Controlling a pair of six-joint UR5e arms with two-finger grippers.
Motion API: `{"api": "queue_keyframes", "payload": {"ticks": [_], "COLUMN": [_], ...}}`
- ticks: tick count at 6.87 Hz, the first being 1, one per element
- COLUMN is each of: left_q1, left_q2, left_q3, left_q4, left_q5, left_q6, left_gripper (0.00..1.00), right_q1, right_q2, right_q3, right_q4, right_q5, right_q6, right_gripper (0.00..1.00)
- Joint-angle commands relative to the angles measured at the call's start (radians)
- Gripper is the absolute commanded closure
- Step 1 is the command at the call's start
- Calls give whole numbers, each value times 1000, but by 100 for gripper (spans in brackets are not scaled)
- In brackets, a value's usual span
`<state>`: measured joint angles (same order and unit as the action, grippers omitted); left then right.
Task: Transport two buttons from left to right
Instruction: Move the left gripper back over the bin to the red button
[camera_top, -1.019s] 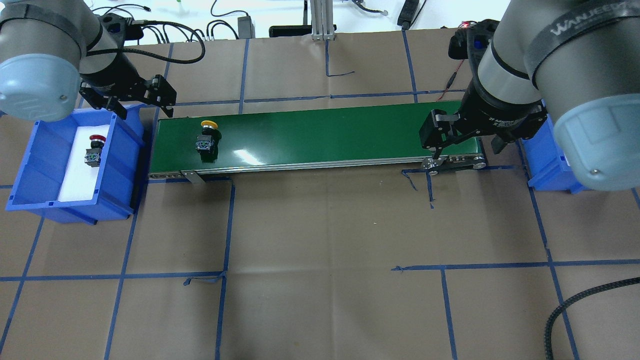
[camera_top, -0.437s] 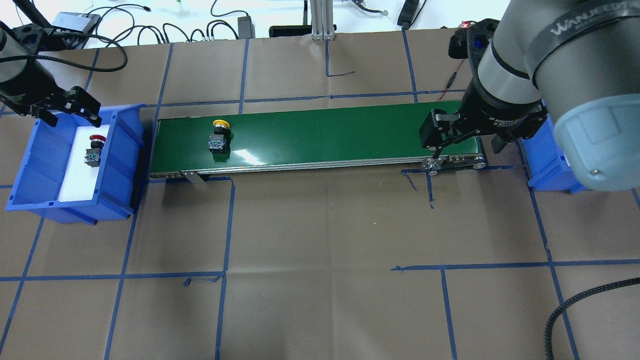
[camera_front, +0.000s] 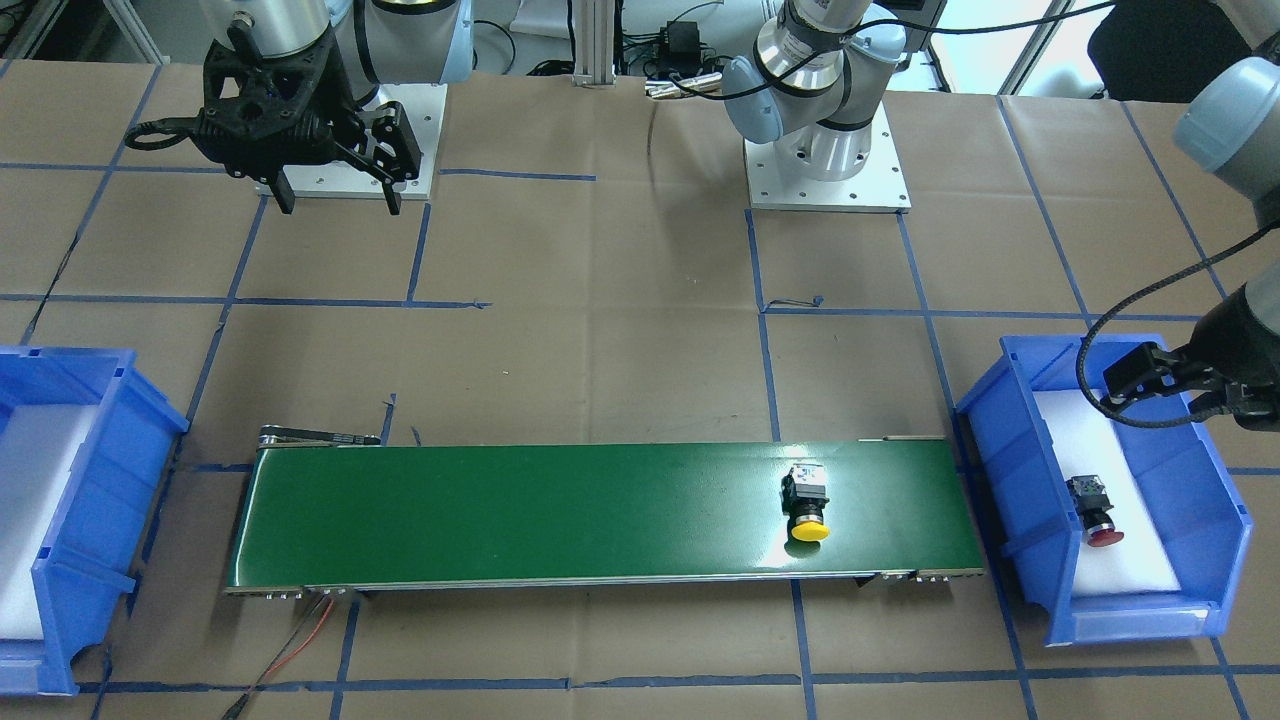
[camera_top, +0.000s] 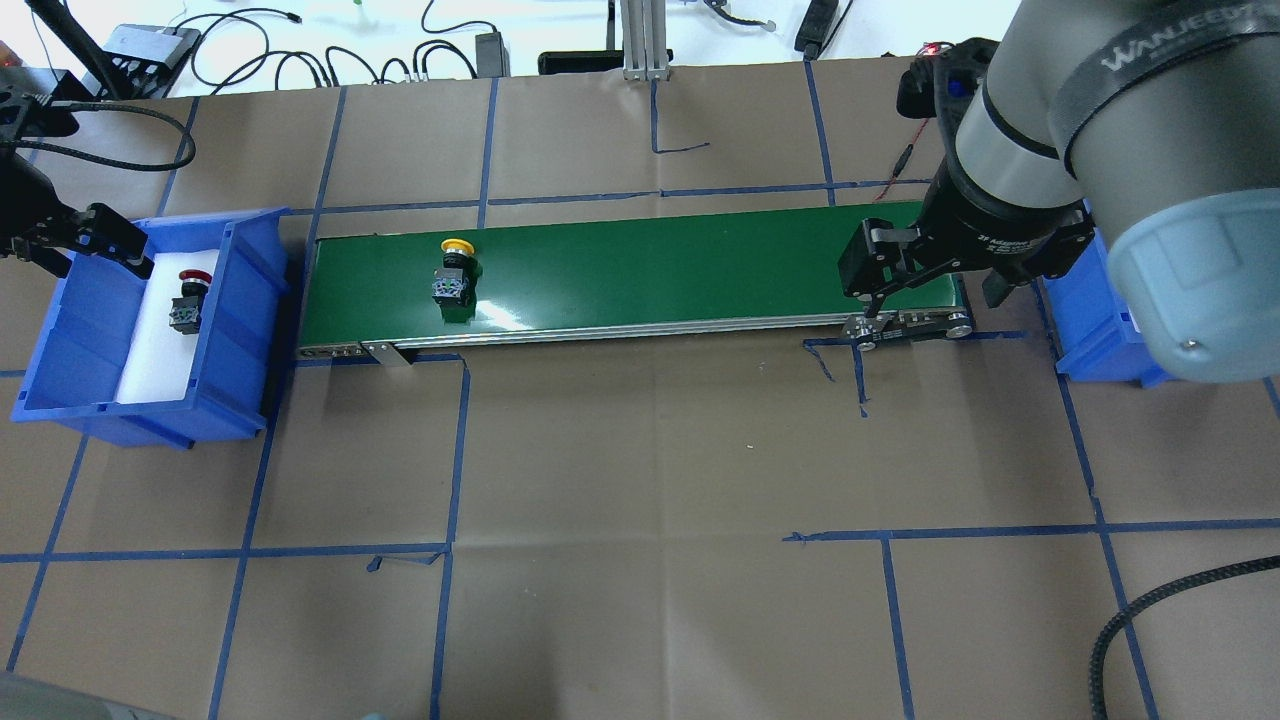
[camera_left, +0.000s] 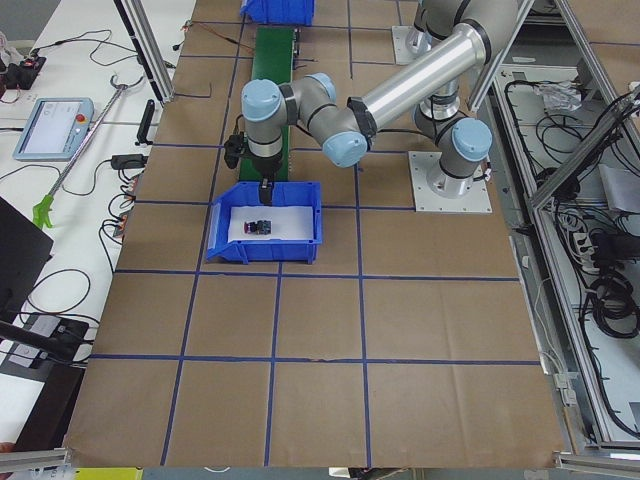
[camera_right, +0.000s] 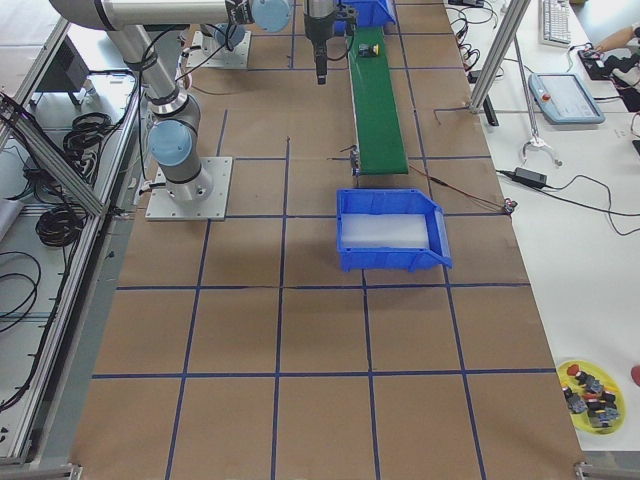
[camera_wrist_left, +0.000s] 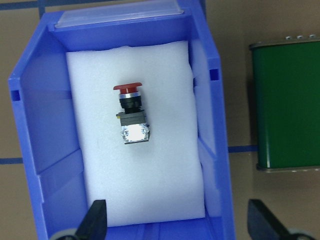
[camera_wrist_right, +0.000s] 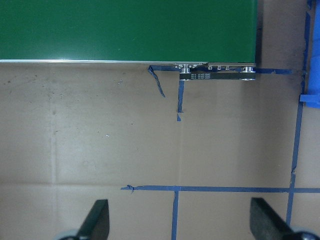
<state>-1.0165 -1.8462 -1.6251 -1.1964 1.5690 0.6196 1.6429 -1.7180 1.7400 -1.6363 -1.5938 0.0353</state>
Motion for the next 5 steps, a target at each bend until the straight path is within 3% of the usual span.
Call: {"api": "queue_keyframes", "payload": {"ticks": [1, 5], "left_q1": [4, 9], "left_q2": [-74, -177], "left_q3": [-22, -30], "left_q4": [118, 198], "left_q5": [-6, -18], "left_q6": [17, 19], "left_gripper": [0, 0], "right_q1": [0, 0], "right_q2": [0, 0], "right_q3": [1, 1], "right_q4": [1, 1], "right_q5": [0, 0], "right_q6": [0, 0], "right_gripper": [0, 0]}}
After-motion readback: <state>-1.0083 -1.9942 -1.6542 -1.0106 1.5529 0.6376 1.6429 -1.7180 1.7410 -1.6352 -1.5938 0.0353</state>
